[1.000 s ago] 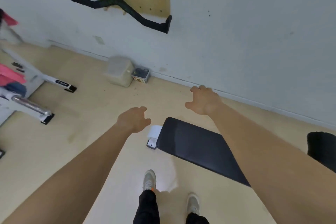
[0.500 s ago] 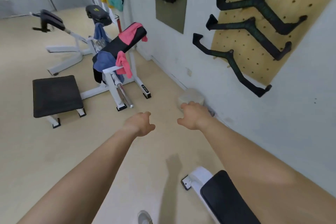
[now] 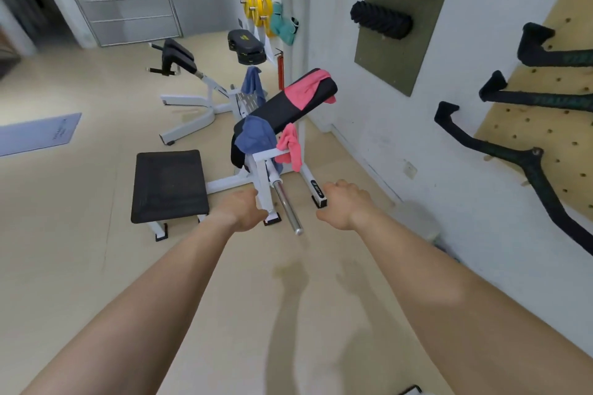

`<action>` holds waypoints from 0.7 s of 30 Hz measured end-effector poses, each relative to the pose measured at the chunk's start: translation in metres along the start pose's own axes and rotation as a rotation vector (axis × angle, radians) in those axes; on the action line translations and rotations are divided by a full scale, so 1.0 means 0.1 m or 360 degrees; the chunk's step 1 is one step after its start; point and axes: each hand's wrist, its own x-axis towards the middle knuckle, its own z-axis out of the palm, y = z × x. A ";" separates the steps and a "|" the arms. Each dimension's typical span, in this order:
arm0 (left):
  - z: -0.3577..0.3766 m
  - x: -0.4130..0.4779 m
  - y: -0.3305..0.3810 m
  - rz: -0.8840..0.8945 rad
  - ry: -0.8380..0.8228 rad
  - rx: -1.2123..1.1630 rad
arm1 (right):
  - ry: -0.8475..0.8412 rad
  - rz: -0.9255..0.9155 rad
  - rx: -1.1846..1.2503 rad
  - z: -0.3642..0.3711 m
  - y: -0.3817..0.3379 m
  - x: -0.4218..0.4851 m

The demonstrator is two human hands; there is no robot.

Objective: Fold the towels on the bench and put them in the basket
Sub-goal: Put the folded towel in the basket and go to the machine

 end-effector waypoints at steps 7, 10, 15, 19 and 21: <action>-0.25 1.18 -0.27 0.0029 0.0026 0.0001 | -0.0033 -0.0002 0.0082 -0.07 -0.06 1.36; -0.39 1.87 -0.33 0.0101 0.0063 0.0057 | -0.0055 -0.0011 0.0136 -0.08 -0.05 2.10; -0.75 3.06 -0.38 0.0056 -0.0050 0.0127 | -0.0153 0.0048 0.0219 -0.23 0.05 3.31; -0.96 3.96 -0.43 -0.0010 -0.0083 0.0053 | -0.0218 0.0099 0.0241 -0.31 0.15 4.19; -0.98 4.36 -0.45 -0.0026 -0.0151 0.0043 | -0.0238 0.0117 0.0258 -0.32 0.17 4.56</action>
